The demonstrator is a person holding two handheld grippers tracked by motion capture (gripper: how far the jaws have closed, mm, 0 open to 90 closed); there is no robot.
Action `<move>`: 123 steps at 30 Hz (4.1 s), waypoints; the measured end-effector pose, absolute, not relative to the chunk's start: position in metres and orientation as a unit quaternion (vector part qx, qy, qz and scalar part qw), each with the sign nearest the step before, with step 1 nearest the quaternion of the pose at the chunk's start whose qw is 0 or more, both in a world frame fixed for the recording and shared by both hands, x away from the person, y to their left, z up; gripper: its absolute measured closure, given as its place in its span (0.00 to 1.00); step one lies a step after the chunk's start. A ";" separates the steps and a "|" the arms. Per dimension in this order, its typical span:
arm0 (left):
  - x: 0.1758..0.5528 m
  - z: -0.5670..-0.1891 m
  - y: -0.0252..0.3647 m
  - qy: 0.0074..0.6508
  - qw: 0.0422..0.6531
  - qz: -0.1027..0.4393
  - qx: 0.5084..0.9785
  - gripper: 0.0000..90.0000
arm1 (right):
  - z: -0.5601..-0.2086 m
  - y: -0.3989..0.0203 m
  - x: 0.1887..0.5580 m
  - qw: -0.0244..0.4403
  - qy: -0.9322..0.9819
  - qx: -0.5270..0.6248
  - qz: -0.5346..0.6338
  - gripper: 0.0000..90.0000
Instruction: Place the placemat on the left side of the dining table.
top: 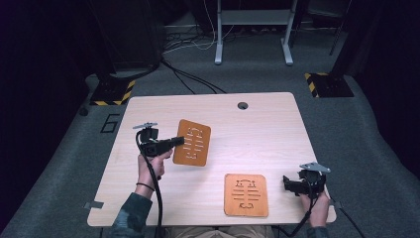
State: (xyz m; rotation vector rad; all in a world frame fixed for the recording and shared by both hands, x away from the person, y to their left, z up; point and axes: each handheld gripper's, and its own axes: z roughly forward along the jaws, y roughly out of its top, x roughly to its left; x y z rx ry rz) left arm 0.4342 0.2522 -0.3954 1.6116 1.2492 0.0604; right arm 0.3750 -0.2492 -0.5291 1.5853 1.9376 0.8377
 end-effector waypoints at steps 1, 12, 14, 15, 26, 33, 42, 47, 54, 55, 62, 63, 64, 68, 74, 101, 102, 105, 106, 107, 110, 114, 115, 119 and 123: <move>0.435 -0.395 0.254 0.523 0.522 0.027 0.673 0.96 | -0.529 -0.249 0.375 0.248 0.711 0.582 0.307 0.04; 0.436 -0.394 0.276 0.544 0.512 0.040 0.664 0.96 | -0.529 -0.249 0.375 0.249 0.711 0.582 0.307 0.04; 0.437 -0.393 0.280 0.546 0.509 0.043 0.664 0.96 | -0.529 -0.249 0.375 0.249 0.711 0.582 0.306 0.04; 0.437 -0.393 0.281 0.548 0.508 0.044 0.663 0.96 | -0.529 -0.249 0.375 0.250 0.710 0.582 0.306 0.04; 0.438 -0.387 0.298 0.559 0.495 0.059 0.662 0.96 | -0.529 -0.249 0.375 0.250 0.710 0.583 0.306 0.04; 0.439 -0.384 0.308 0.570 0.488 0.066 0.658 0.96 | -0.529 -0.249 0.375 0.250 0.710 0.583 0.306 0.04; 0.447 -0.384 0.324 0.582 0.467 0.061 0.663 0.96 | -0.529 -0.249 0.375 0.250 0.710 0.583 0.306 0.04; 0.450 -0.385 0.333 0.596 0.454 0.060 0.660 0.96 | -0.529 -0.249 0.375 0.250 0.710 0.583 0.306 0.04; 0.456 -0.389 0.346 0.613 0.427 0.053 0.663 0.96 | -0.529 -0.249 0.375 0.250 0.709 0.584 0.306 0.04; 0.457 -0.390 0.348 0.614 0.423 0.053 0.664 0.96 | -0.529 -0.249 0.375 0.250 0.709 0.584 0.306 0.04; 0.464 -0.397 0.360 0.634 0.400 0.048 0.661 0.96 | -0.529 -0.249 0.375 0.250 0.709 0.584 0.305 0.04; 0.464 -0.398 0.361 0.638 0.394 0.048 0.660 0.96 | -0.529 -0.249 0.375 0.250 0.709 0.584 0.305 0.04; 0.466 -0.399 0.362 0.638 0.390 0.052 0.662 0.96 | -0.529 -0.249 0.375 0.250 0.709 0.584 0.305 0.04; 0.470 -0.402 0.366 0.640 0.366 0.062 0.673 0.96 | -0.529 -0.248 0.375 0.250 0.709 0.584 0.305 0.04; 0.476 -0.406 0.371 0.650 0.363 0.061 0.665 0.95 | -0.529 -0.248 0.375 0.250 0.709 0.584 0.305 0.04; 0.501 -0.424 0.380 0.659 0.298 0.104 0.683 0.80 | -0.529 -0.248 0.375 0.250 0.709 0.584 0.305 0.04; 0.501 -0.426 0.381 0.658 0.297 0.105 0.684 0.79 | -0.529 -0.248 0.375 0.250 0.709 0.584 0.305 0.04; 0.501 -0.429 0.384 0.660 0.296 0.104 0.683 0.78 | -0.529 -0.248 0.375 0.250 0.709 0.584 0.305 0.04; 0.501 -0.430 0.385 0.662 0.297 0.104 0.680 0.77 | -0.529 -0.249 0.375 0.250 0.709 0.584 0.305 0.04; 0.501 -0.430 0.386 0.660 0.297 0.104 0.683 0.77 | -0.529 -0.248 0.375 0.250 0.709 0.584 0.305 0.04; 0.501 -0.432 0.386 0.662 0.297 0.106 0.680 0.76 | -0.529 -0.248 0.375 0.250 0.709 0.584 0.305 0.04; 0.502 -0.433 0.386 0.665 0.293 0.108 0.679 0.75 | -0.529 -0.248 0.375 0.250 0.709 0.584 0.305 0.04; 0.502 -0.434 0.386 0.665 0.292 0.109 0.679 0.75 | -0.529 -0.249 0.375 0.250 0.709 0.584 0.305 0.04; 0.503 -0.434 0.387 0.662 0.287 0.109 0.684 0.74 | -0.529 -0.249 0.375 0.250 0.709 0.584 0.305 0.04; 0.504 -0.437 0.387 0.668 0.284 0.112 0.678 0.72 | -0.529 -0.249 0.375 0.250 0.709 0.584 0.305 0.04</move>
